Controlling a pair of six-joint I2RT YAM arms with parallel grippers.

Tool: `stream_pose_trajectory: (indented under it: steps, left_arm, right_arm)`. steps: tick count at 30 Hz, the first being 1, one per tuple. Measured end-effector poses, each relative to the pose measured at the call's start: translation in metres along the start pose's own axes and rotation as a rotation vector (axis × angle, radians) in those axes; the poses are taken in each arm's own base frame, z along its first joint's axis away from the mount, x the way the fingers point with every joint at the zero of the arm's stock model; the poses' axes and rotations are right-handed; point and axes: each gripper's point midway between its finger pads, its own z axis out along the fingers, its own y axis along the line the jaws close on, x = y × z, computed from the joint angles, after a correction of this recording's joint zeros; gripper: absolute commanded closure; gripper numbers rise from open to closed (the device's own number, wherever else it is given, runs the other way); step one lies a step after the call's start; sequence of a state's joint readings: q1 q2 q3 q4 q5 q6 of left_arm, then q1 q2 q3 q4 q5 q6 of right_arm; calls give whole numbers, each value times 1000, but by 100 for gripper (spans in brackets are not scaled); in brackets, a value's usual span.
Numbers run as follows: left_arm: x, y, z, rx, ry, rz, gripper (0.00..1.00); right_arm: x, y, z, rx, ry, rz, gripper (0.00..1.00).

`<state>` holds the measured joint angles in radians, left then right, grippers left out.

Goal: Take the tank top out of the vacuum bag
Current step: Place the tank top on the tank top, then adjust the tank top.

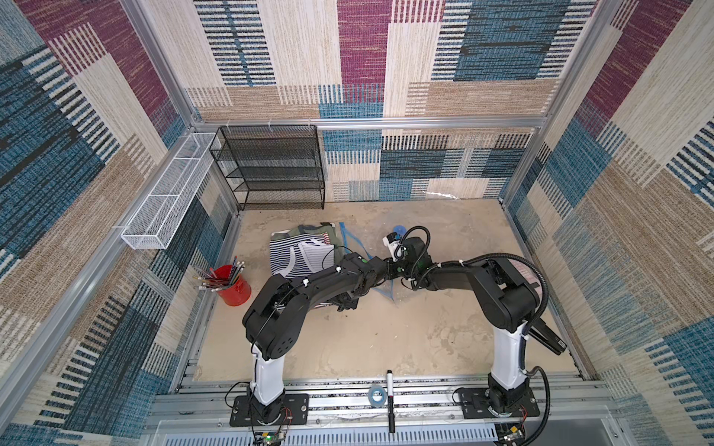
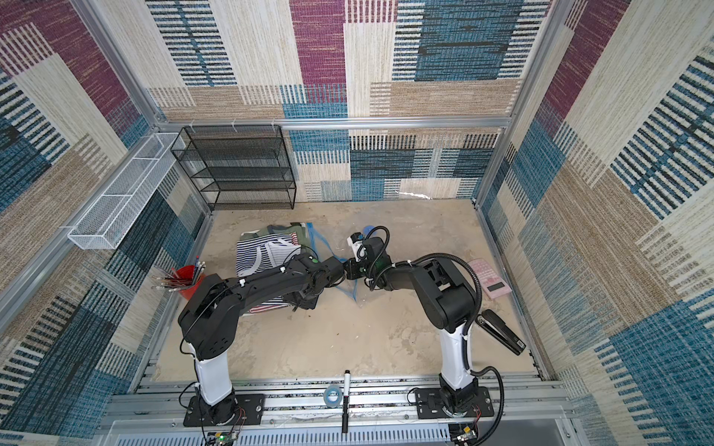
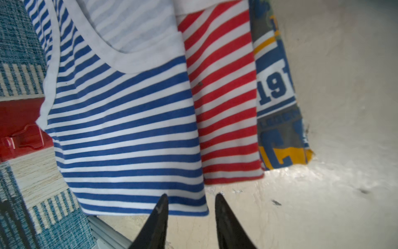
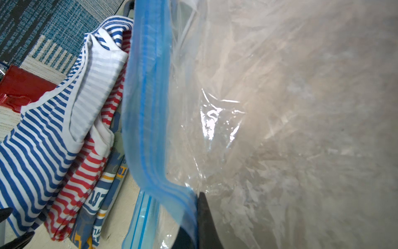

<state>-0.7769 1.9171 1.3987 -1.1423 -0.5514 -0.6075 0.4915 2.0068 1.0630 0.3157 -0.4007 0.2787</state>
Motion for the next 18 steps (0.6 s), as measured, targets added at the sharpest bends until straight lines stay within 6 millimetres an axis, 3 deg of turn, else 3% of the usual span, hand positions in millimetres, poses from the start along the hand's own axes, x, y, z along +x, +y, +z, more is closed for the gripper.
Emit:
stream_pose_trajectory:
  steps: [10,18]
  left_arm:
    - [-4,14,1,-79,-12,6,100]
    - [-8,33,-17,-26,-67,-82,100]
  right_arm:
    - [0,0,1,0,2,1,99]
    - [0,0,1,0,2,1,99]
